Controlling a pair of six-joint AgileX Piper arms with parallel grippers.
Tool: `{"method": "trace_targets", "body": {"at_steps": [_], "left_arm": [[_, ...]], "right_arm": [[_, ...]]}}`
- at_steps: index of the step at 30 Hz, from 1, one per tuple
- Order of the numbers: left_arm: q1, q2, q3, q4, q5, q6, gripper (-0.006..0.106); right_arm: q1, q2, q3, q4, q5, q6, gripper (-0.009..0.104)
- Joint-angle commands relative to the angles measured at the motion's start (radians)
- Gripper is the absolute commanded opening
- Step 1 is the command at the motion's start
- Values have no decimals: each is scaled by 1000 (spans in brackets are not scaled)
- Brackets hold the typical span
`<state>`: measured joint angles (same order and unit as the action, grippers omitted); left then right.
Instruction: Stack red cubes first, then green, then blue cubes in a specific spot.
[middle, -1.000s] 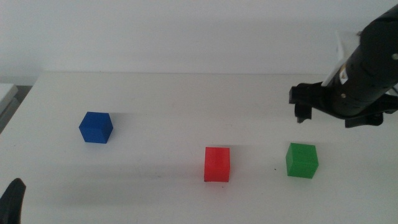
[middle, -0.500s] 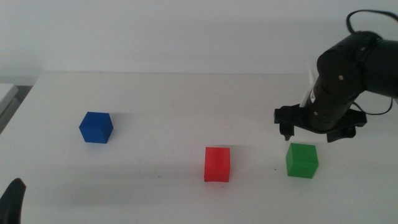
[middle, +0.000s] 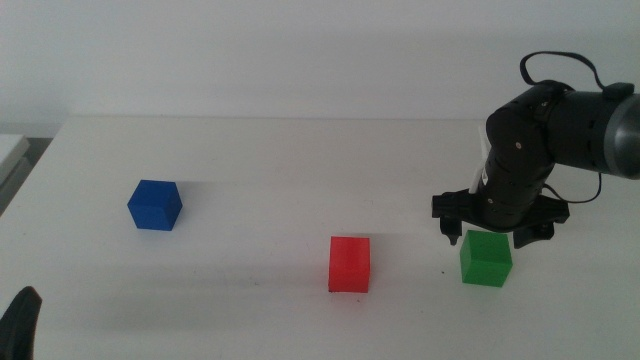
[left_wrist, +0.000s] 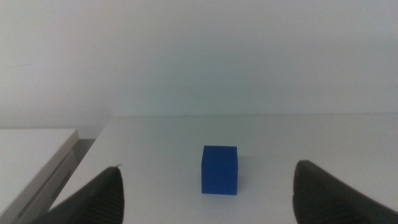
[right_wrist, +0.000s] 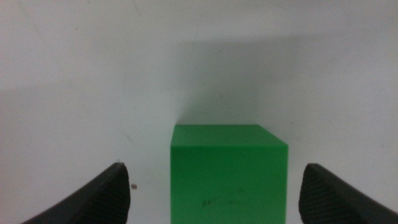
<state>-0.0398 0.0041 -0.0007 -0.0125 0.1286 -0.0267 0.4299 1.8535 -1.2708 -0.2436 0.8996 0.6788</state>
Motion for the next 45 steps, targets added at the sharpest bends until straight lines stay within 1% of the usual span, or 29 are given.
{"method": "trace_targets", "body": {"at_steps": [1,10,12,15,17,21,24,25,26,29,31,38,40,43,45], "left_arm": [[3,-4,1,-2,-14,0,91],[3,-4,1,-2,-14,0,91],[3,-4,1,-2,-14,0,91],[3,-4,1,-2,-14,0,91],[3,-4,1,-2,-14,0,91],[3,-4,1,-2,-14,0,91],[3,-4,1,-2,-14,0,91],[3,-4,1,-2,-14,0,91],[3,-4,1,-2,-14,0,91],[3,-4,1,-2,-14,0,91],[3,-4,1,-2,-14,0,91],[3,-4,1,-2,-14,0,91],[3,-4,1,-2,-14,0,91],[3,-4,1,-2,-14,0,91],[3,-4,1,-2,-14,0,91]], "right_arm": [[-12,12,4,7,-16,-7,93],[-20,49,19,11,-40,-7,92],[-26,49,43,12,-53,-7,90],[-32,49,73,12,-72,-7,82],[-32,49,85,12,-85,-7,73],[-32,49,87,13,-98,7,45],[-30,41,87,13,-99,7,19],[-13,17,69,11,-67,5,4],[3,2,58,6,-56,5,1],[68,-48,-19,8,-25,5,1],[127,-54,-110,10,33,5,1],[314,68,-394,19,207,35,1],[347,115,-448,26,248,38,1],[371,149,-469,37,248,61,1],[377,159,-467,18,245,106,1]]}}
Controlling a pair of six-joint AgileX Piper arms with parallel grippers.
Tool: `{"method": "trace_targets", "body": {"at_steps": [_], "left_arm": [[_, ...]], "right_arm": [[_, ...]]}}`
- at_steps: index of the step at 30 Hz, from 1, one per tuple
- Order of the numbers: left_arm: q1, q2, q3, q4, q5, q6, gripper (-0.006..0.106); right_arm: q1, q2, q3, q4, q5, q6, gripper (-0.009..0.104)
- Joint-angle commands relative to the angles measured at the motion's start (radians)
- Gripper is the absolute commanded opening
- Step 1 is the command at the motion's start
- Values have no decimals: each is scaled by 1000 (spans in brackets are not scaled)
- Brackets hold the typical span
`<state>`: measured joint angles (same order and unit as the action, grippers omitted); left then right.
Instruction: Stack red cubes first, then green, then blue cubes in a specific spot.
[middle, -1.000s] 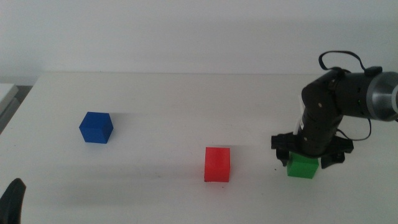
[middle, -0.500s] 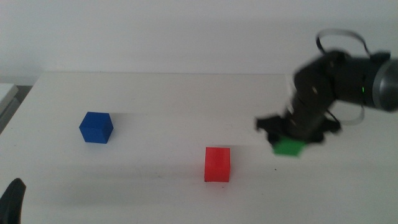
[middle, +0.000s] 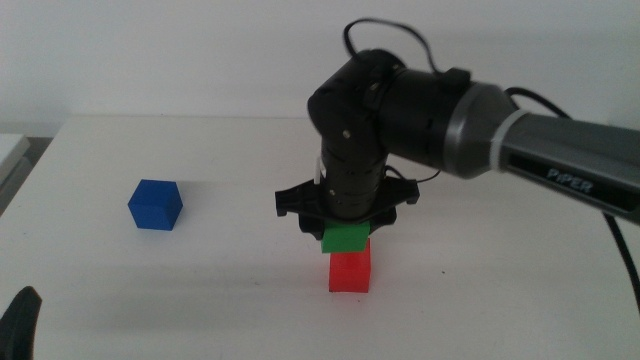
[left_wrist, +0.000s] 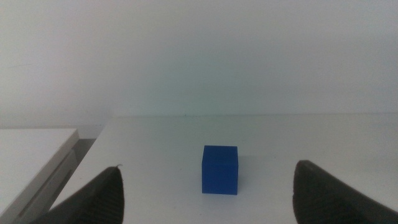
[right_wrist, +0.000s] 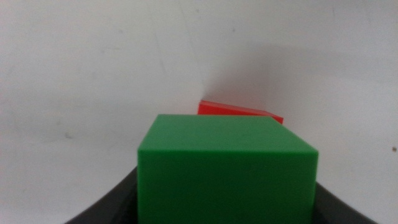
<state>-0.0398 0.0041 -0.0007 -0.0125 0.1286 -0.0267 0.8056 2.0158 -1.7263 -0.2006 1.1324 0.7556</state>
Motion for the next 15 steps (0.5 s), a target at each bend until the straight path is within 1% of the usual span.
{"method": "trace_targets", "body": {"at_steps": [1,3,6,12,15], "left_arm": [[3,-4,1,-2,-14,0,91],[3,-4,1,-2,-14,0,91],[3,-4,1,-2,-14,0,91],[3,-4,1,-2,-14,0,91],[3,-4,1,-2,-14,0,91]], "right_arm": [[2,5,-12,-39,17,46,1],[2,13,-12,-51,23,63,1],[2,22,-12,-48,23,82,1],[2,25,-12,-67,31,125,1],[2,32,-12,-79,56,142,1]]}}
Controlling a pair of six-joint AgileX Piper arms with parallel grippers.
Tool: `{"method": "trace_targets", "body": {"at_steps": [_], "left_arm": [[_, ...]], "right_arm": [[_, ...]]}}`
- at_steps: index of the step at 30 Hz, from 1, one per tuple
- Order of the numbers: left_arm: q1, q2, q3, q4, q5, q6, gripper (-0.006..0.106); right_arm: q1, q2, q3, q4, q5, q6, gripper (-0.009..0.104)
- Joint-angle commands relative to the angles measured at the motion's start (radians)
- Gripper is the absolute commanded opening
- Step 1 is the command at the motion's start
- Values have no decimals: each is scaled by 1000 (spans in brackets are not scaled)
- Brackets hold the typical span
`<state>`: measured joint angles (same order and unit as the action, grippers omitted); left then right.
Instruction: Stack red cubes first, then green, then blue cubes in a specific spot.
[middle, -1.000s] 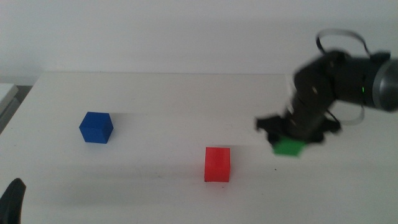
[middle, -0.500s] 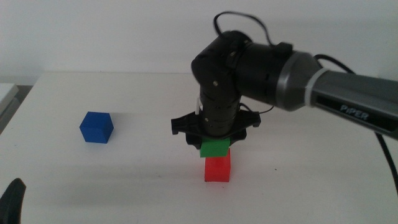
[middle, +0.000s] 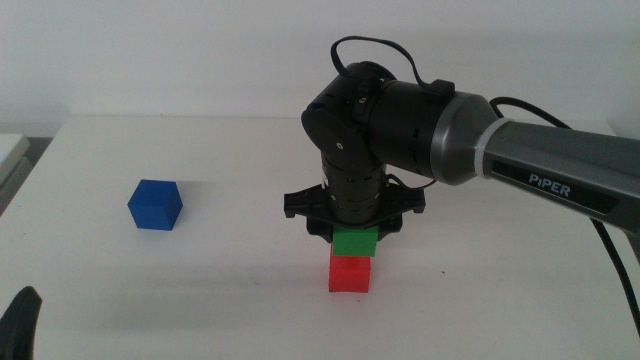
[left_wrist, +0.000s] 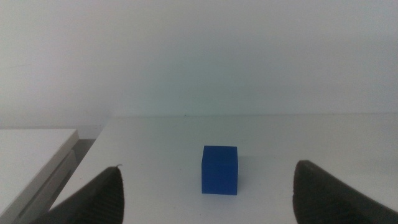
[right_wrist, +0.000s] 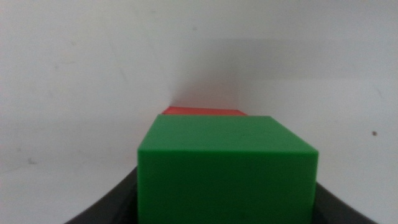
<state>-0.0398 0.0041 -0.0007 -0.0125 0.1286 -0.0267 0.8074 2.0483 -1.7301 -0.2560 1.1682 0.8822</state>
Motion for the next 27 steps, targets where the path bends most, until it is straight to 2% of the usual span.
{"method": "trace_targets", "body": {"at_steps": [1,25,26,27], "left_arm": [[3,-4,1,-2,-14,0,91],[3,-4,1,-2,-14,0,91],[3,-4,1,-2,-14,0,91],[3,-4,1,-2,-14,0,91]], "right_arm": [[0,1,-8,-25,23,18,1],[12,40,-8,-21,-9,52,1],[12,40,-8,-21,-9,41,52],[12,40,-8,-21,-9,41,56]]}}
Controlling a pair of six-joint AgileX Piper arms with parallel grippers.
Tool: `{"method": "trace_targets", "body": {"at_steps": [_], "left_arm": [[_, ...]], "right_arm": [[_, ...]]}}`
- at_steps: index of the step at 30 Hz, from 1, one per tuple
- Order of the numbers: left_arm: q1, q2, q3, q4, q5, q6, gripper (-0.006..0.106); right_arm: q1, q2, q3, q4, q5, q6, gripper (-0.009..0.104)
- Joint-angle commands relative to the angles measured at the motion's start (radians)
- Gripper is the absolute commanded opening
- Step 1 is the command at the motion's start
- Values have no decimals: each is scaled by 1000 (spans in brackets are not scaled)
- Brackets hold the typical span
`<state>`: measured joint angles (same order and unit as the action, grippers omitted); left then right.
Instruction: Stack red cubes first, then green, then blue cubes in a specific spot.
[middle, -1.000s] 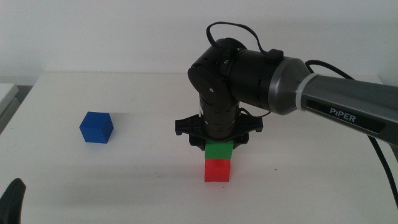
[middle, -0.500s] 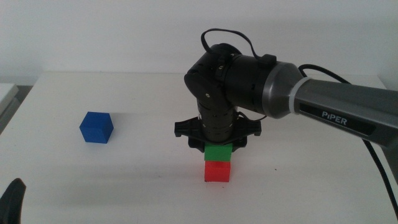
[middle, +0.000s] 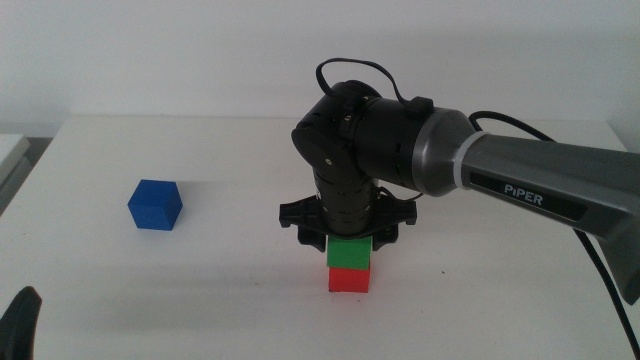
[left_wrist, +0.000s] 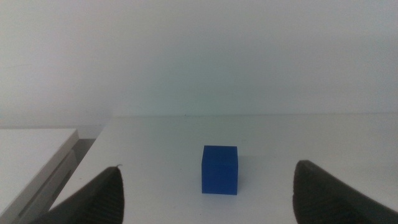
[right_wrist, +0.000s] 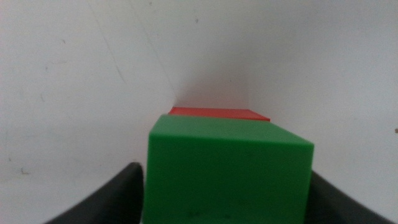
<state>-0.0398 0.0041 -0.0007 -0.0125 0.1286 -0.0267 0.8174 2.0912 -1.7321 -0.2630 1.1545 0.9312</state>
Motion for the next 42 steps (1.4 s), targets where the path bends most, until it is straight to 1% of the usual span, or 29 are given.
{"method": "trace_targets", "body": {"at_steps": [1,3,7,9,10,15,16,20,24,26,28,29,31,34,36,39,42], "left_arm": [[3,-4,1,-2,-14,0,91],[3,-4,1,-2,-14,0,91],[3,-4,1,-2,-14,0,91],[3,-4,1,-2,-14,0,91],[3,-4,1,-2,-14,0,91],[3,-4,1,-2,-14,0,91],[3,-4,1,-2,-14,0,91],[3,-4,1,-2,-14,0,91],[3,-4,1,-2,-14,0,91],[3,-4,1,-2,-14,0,91],[3,-4,1,-2,-14,0,91],[3,-4,1,-2,-14,0,91],[3,-4,1,-2,-14,0,91],[3,-4,1,-2,-14,0,91],[3,-4,1,-2,-14,0,91],[3,-4,1,-2,-14,0,91],[3,-4,1,-2,-14,0,91]], "right_arm": [[2,-3,-6,-14,5,-8,59],[2,-3,-6,-14,5,-14,64],[2,-19,-6,-16,22,-23,65],[17,-68,-8,-31,41,-27,65],[26,-95,-8,-45,43,-27,65],[99,-305,-6,-165,28,-23,67],[109,-338,-6,-173,37,-28,68],[130,-483,24,-195,67,-123,69],[130,-675,171,-200,67,-235,69],[130,-794,259,-202,27,-299,69],[130,-916,352,-190,-10,-372,69],[130,-965,388,-172,-25,-406,69],[130,-1073,470,-129,-58,-469,71],[130,-1231,570,-45,-107,-579,76],[130,-1310,612,-11,-121,-627,78],[130,-1390,643,18,-123,-688,79],[130,-1439,645,43,-123,-709,79]]}}
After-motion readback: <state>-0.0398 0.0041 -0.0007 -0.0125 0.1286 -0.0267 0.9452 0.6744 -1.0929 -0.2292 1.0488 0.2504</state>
